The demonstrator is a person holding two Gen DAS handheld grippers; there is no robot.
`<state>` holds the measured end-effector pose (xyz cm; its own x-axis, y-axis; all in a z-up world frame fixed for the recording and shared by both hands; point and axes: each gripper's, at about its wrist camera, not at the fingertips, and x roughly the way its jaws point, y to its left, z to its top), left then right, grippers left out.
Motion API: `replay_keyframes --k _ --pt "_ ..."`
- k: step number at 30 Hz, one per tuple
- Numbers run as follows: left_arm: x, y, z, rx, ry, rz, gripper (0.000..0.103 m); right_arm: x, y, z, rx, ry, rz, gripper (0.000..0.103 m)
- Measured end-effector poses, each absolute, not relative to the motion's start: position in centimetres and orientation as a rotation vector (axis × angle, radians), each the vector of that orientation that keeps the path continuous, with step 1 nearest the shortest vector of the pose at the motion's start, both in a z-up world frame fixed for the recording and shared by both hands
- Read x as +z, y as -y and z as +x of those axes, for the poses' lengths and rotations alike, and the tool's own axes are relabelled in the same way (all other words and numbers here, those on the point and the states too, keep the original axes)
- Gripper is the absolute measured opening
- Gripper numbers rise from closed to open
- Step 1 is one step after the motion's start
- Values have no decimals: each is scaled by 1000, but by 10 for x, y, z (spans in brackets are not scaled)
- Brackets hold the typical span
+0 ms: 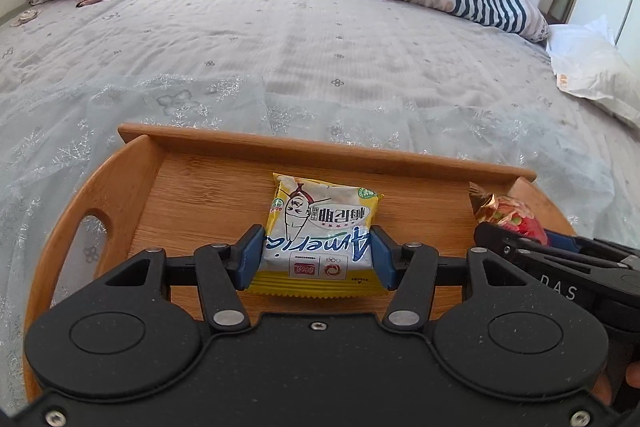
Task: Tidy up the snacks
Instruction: 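Carry both packs onto the wooden tray and open both tools, then withdraw both tools from the tray back toward the remaining snacks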
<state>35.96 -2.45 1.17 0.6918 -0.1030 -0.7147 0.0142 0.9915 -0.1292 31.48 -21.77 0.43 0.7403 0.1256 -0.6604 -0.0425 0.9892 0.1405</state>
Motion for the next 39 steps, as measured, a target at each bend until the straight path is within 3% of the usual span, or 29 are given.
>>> replay_keyframes --k 14,15,16,18,22,33,39 --pt "9 32 357 -64 -784 -63 55 2 213 313 97 -717 90 54" --pt "9 32 357 -63 -783 -63 59 2 213 313 101 -715 93 57" --pt "9 32 357 -61 -783 -62 72 2 213 312 105 -713 97 63" --pt "11 33 354 -58 -774 -56 82 4 214 311 107 -709 105 72" --pt "22 30 344 -52 -751 -25 86 10 218 303 100 -696 106 85" --pt "64 19 263 -108 -685 -17 95 55 225 229 173 -583 93 103" --pt "81 20 198 -135 -625 -7 98 70 226 171 214 -524 49 103"
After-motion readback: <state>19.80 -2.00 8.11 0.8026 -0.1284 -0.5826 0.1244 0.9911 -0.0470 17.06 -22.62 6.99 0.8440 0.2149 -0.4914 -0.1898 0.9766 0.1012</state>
